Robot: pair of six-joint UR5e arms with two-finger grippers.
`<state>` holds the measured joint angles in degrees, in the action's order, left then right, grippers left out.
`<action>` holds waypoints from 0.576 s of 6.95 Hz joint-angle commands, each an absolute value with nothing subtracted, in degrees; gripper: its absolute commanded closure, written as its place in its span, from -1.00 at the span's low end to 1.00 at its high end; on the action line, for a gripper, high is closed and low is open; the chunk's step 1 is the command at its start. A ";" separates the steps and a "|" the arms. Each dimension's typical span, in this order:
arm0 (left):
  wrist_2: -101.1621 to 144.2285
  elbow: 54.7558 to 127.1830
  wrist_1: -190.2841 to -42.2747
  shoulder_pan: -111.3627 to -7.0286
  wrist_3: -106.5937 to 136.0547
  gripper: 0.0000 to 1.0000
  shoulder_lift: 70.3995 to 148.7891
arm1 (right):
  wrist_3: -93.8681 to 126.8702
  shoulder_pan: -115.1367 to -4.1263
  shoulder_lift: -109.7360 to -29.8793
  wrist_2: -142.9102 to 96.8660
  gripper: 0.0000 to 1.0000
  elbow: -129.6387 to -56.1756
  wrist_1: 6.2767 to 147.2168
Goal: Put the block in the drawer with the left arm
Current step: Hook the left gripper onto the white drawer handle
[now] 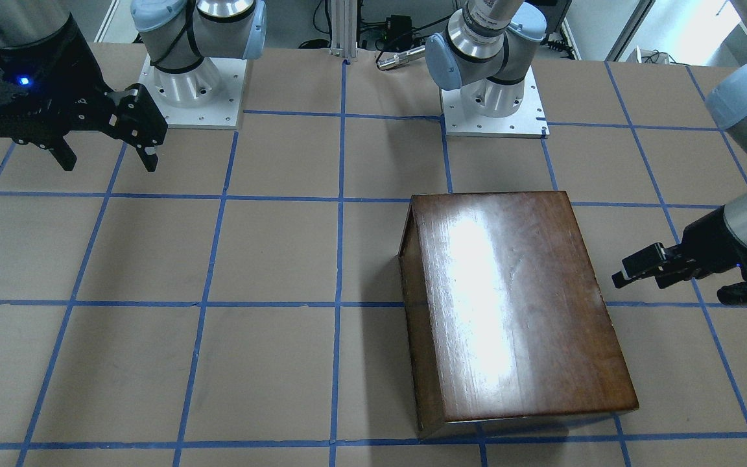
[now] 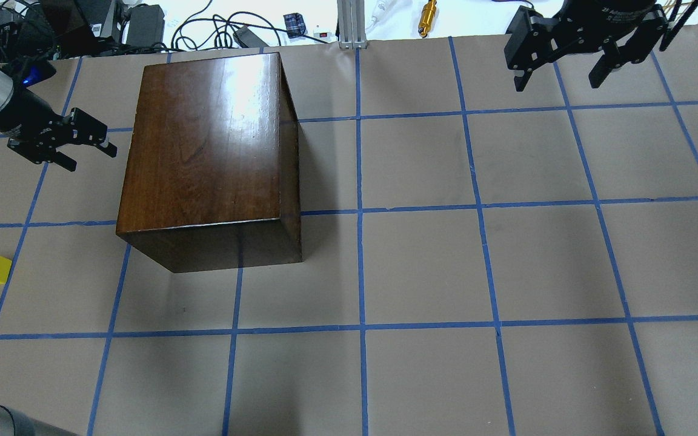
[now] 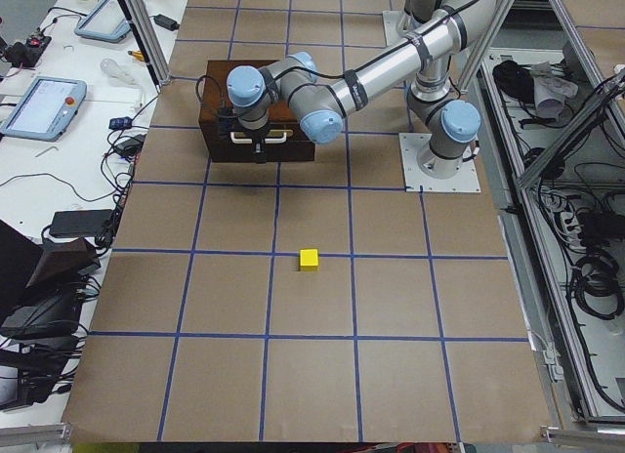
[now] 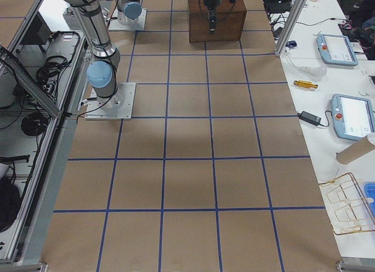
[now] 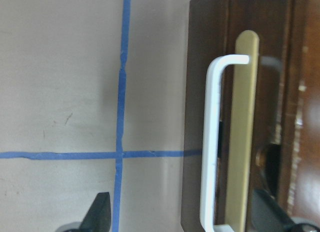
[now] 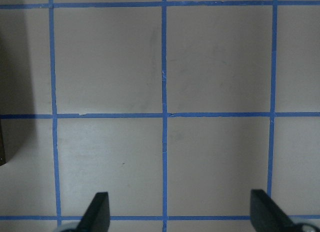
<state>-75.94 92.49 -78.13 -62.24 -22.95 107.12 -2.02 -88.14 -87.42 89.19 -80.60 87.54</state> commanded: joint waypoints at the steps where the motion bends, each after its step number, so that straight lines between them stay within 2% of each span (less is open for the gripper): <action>1: -74.71 93.25 -77.52 -62.23 -23.55 -1.00 108.27 | -2.02 -88.07 -87.45 89.12 -1.00 -80.60 87.54; 4: -72.86 93.25 -76.38 -62.23 -23.91 -1.00 110.39 | -2.02 -88.15 -87.45 89.12 -1.00 -80.60 87.54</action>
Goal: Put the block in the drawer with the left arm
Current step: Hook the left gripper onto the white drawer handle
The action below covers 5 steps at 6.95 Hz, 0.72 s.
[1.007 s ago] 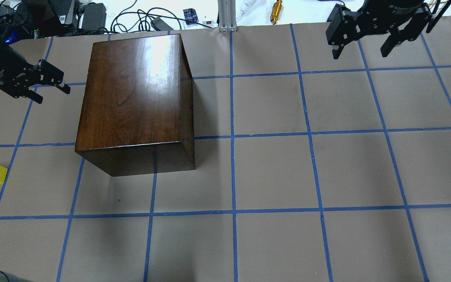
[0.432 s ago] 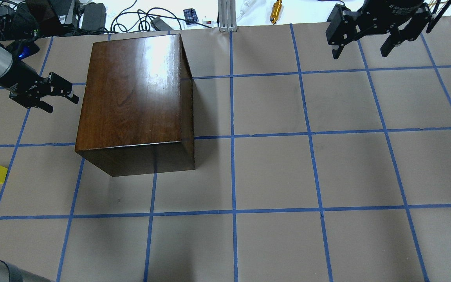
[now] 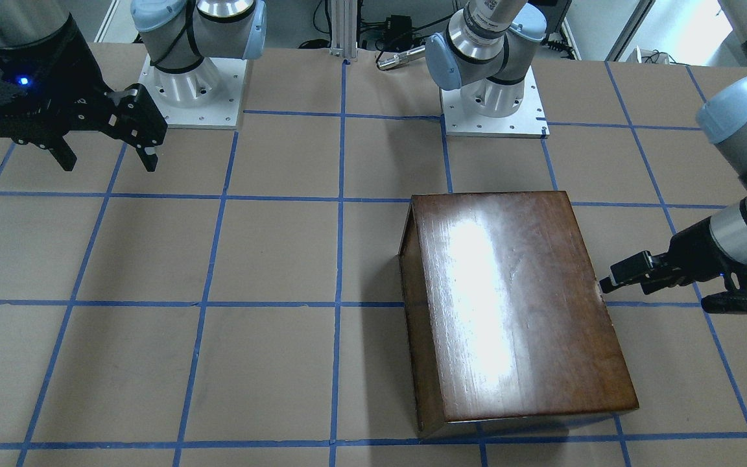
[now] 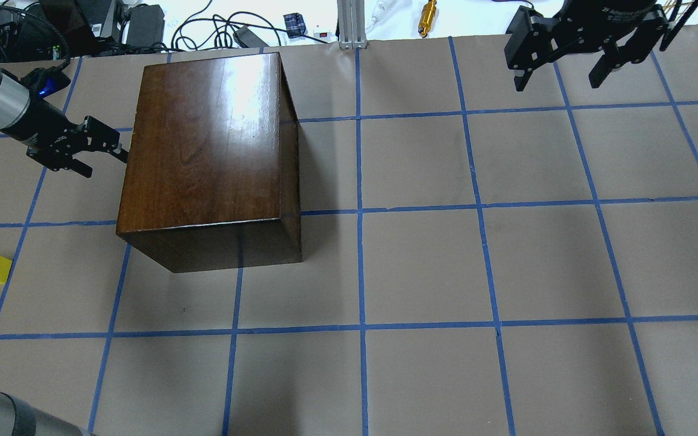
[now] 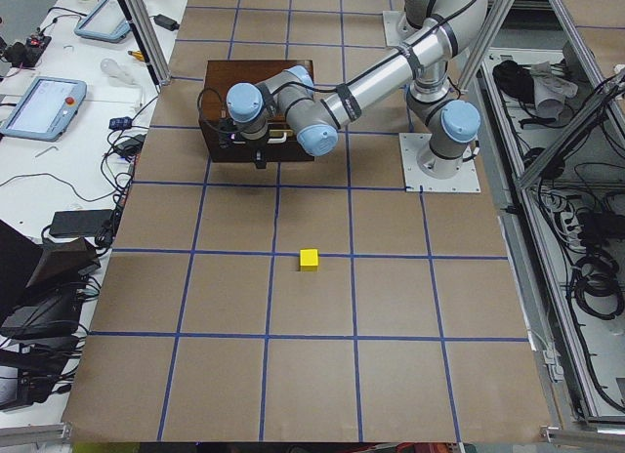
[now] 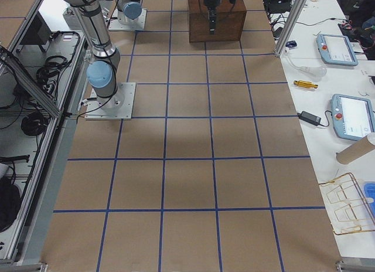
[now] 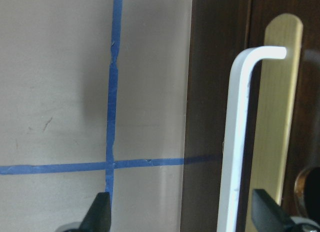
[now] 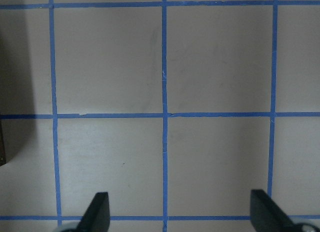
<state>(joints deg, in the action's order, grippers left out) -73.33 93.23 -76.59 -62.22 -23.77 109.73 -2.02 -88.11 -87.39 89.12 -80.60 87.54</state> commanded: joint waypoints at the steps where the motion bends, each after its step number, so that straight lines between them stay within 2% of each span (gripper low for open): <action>1: -72.69 93.43 -76.29 -62.23 -23.91 -1.00 110.56 | -2.02 -88.15 -87.36 89.21 -1.00 -80.60 87.54; 5: -72.60 93.43 -75.24 -62.23 -25.40 -1.00 111.88 | -2.02 -88.15 -87.36 89.21 -1.00 -80.60 87.54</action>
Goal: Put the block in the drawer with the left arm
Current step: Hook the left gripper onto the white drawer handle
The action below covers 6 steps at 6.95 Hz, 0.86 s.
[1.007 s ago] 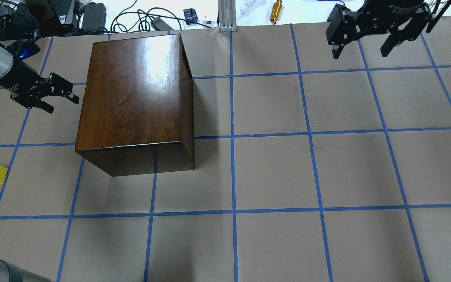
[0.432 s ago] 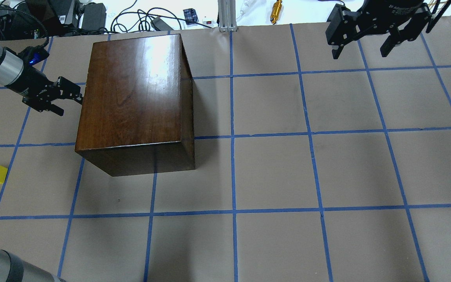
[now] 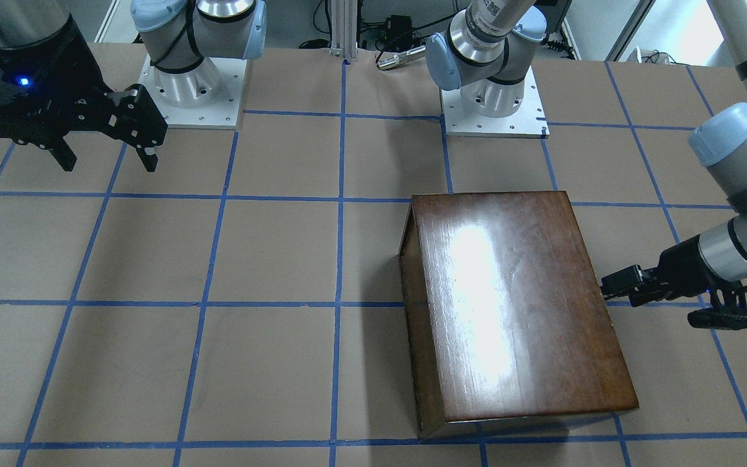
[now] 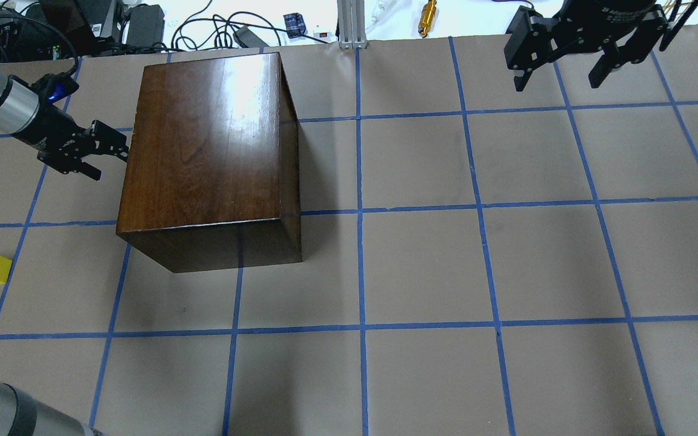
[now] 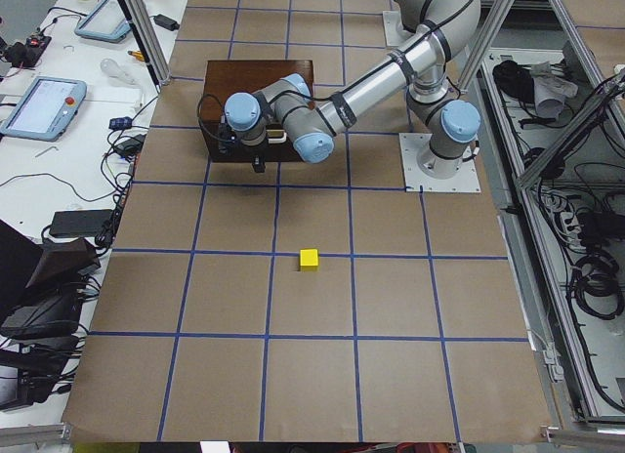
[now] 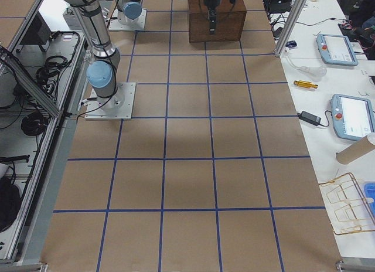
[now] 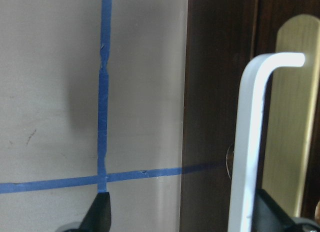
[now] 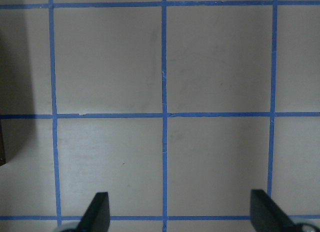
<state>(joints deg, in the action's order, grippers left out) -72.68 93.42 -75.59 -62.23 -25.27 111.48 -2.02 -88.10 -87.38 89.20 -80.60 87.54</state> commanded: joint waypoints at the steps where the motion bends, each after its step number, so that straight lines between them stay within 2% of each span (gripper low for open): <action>1: -72.68 93.43 -74.89 -62.31 -25.49 -1.00 112.06 | -2.02 -88.15 -87.45 89.12 -1.00 -80.60 87.54; 6: -77.06 92.81 -73.21 -62.05 -26.01 -1.00 111.71 | -2.02 -88.15 -87.36 89.12 -1.00 -80.60 87.54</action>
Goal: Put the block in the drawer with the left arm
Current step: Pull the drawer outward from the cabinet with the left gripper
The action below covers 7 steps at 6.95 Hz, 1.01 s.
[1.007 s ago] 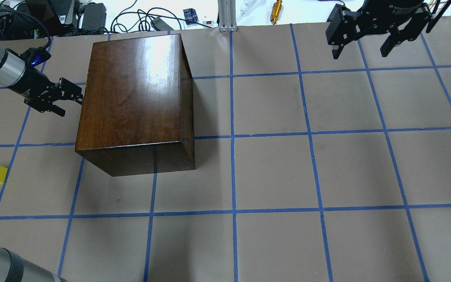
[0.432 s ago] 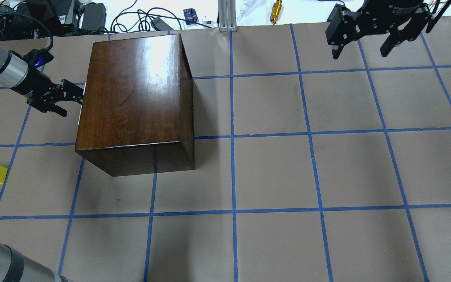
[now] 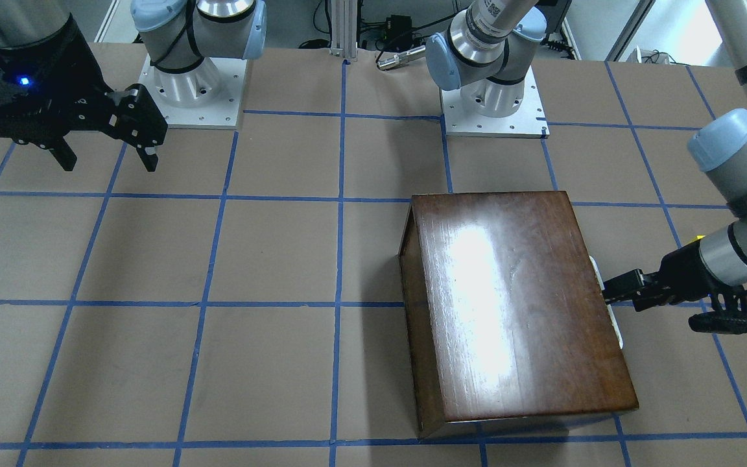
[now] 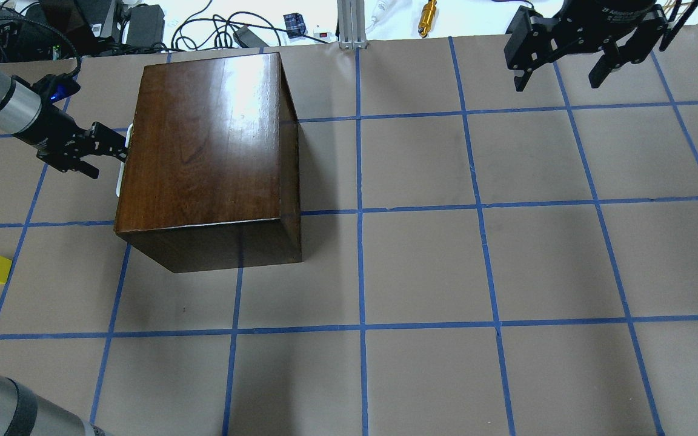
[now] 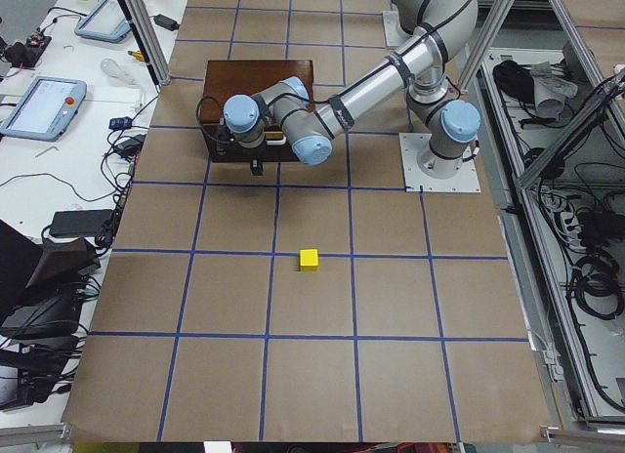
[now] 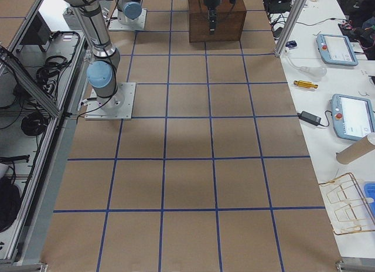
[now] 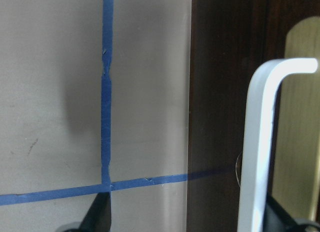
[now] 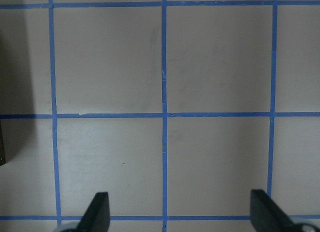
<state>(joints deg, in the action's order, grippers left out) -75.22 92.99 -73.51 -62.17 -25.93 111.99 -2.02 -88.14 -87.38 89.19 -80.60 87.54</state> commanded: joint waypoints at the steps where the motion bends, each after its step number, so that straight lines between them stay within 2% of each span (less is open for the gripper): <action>1: -77.34 92.90 -72.69 -61.09 -26.10 -1.00 111.45 | -2.02 -88.15 -87.45 89.12 -1.00 -80.60 87.54; 7: -77.87 92.81 -71.72 -55.74 -29.51 -1.00 111.97 | -2.02 -88.15 -87.36 89.21 -1.00 -80.60 87.54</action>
<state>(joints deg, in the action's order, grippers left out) -77.89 92.84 -71.71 -57.46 -27.58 111.86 -2.02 -88.12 -87.39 89.15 -80.60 87.54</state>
